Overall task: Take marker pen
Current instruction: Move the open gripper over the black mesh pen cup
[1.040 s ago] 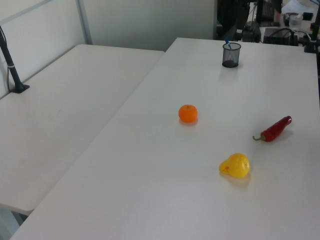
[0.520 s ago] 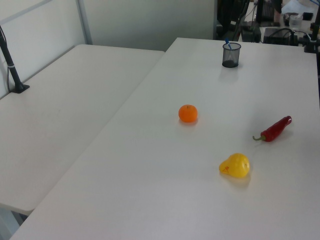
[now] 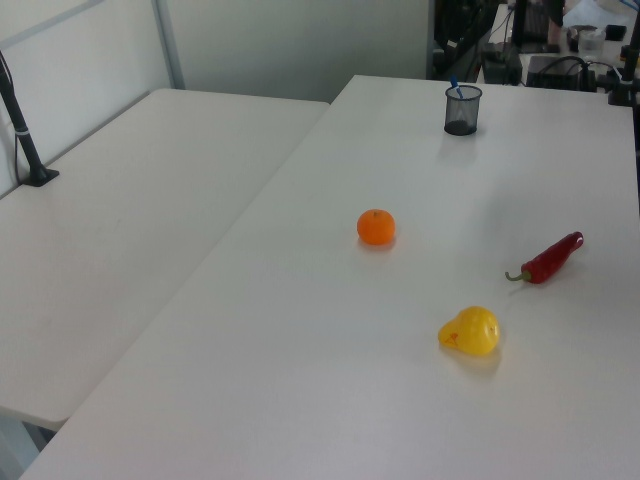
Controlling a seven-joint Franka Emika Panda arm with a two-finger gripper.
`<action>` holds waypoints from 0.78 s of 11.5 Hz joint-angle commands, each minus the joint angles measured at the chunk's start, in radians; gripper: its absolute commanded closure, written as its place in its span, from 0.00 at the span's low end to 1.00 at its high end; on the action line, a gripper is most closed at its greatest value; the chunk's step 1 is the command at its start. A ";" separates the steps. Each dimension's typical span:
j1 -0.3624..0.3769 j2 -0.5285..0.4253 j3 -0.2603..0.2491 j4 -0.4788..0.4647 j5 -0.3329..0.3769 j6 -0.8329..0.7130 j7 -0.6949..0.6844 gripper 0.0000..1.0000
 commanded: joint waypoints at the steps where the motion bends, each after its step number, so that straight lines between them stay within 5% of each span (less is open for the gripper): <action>1: 0.002 0.051 -0.054 -0.013 -0.007 0.124 -0.001 0.00; 6: -0.047 0.157 -0.093 -0.014 -0.008 0.353 0.119 0.21; 9: -0.059 0.217 -0.130 -0.014 -0.005 0.482 0.151 0.21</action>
